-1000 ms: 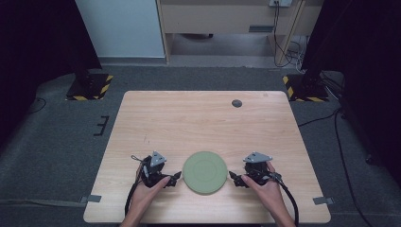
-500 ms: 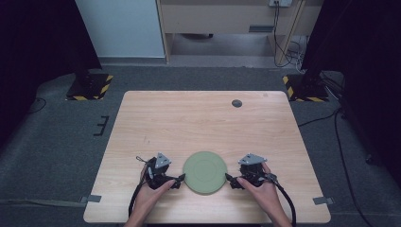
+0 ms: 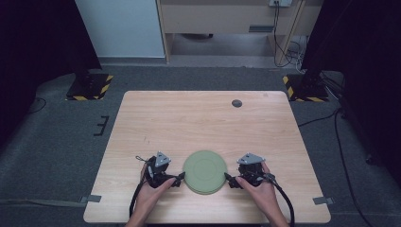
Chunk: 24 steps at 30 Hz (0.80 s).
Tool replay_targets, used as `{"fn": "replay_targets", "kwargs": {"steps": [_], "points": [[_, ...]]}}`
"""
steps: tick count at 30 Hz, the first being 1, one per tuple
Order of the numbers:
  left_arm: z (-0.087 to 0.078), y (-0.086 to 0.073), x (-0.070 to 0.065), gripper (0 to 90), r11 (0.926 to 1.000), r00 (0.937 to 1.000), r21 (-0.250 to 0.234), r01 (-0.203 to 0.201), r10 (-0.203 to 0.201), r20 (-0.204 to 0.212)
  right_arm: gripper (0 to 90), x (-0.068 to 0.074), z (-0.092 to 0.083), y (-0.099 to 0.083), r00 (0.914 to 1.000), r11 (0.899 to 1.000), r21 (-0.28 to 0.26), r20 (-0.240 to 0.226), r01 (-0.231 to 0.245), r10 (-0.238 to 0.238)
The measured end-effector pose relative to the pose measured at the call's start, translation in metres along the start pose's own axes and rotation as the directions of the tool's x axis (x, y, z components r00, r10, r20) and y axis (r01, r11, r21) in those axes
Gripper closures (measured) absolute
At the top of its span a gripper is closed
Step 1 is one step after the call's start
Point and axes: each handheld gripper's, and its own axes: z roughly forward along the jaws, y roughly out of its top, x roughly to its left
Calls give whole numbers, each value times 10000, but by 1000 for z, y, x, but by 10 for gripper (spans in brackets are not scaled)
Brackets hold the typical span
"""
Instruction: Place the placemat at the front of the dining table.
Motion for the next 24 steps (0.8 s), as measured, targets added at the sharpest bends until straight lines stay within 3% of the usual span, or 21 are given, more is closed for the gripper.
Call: {"fn": "replay_targets", "kwargs": {"steps": [15, 24], "points": [[5, 5, 1, 2, 10000, 9994, -44, -37, 36, -347, 44, -2, 5, 4, 9977, 9997, -206, 666, -108, 121], [3, 3, -2, 28, 9998, 9993, 24, -185, 186, -316, 81, 1, 0, 4, 9994, 9999, -105, 356, -25, 29]]}}
